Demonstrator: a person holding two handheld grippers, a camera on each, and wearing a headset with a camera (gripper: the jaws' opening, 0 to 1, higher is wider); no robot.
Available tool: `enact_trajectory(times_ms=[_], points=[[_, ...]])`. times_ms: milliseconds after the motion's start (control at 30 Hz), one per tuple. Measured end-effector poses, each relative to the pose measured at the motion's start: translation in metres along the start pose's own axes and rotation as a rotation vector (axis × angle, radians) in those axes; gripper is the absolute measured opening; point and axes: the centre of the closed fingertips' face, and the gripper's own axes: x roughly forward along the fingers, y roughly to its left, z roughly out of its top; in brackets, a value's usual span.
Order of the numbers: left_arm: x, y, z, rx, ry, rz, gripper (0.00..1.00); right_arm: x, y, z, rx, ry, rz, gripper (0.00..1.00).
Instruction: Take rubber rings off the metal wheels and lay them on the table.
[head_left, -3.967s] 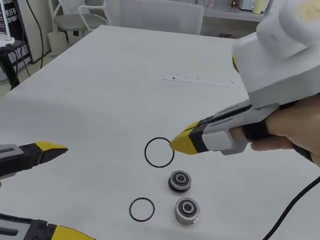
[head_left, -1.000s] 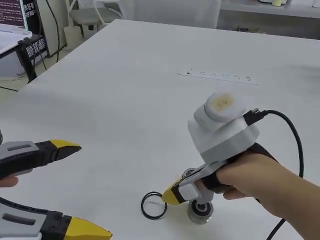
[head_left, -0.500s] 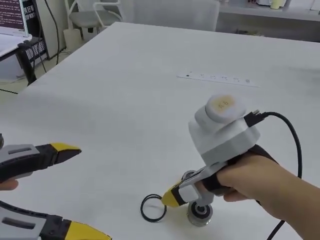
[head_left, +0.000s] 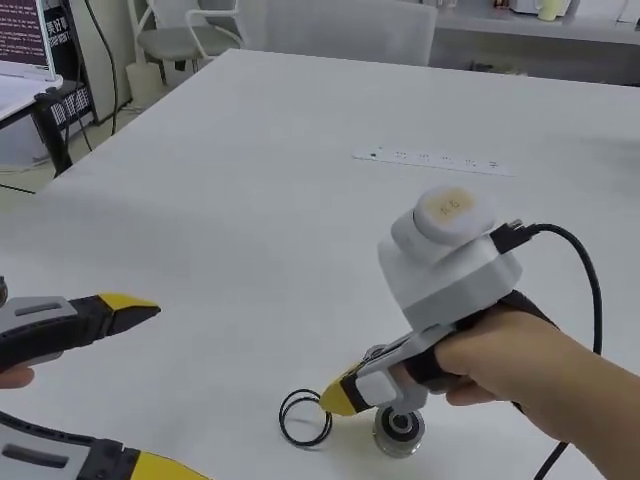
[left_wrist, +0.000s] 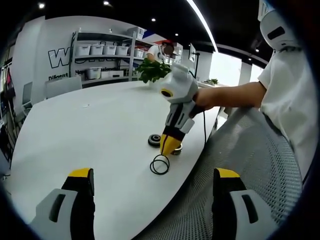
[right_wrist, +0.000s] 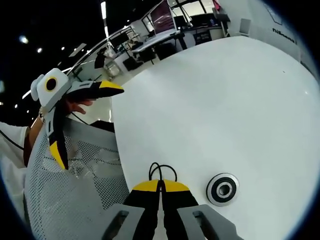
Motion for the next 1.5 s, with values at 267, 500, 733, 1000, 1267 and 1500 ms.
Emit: enact_trajectory(times_ms=[267,500,733,1000,1267,1500], points=[[0.0,0.0,0.0,0.001,0.004,0.001,0.98,0.002,-0.003,-0.002,0.008,0.005,-0.007,0.0],[0.0,0.0,0.0,-0.002,-0.002,0.003,0.98,0.003,-0.004,-0.002,0.008,0.007,-0.011,0.0],[0.0,0.0,0.0,-0.004,-0.004,0.003,0.98,0.006,-0.008,-0.004,0.013,0.01,-0.024,0.0],[0.0,0.001,0.0,-0.007,-0.007,0.006,0.98,0.001,-0.004,-0.001,0.02,-0.003,-0.009,0.0],[0.0,0.001,0.0,-0.005,-0.006,0.008,0.98,0.002,0.003,0.0,0.007,0.001,0.012,0.0],[-0.001,0.001,0.0,-0.004,-0.007,0.009,0.98,0.004,0.0,-0.001,0.011,0.003,0.008,0.0]])
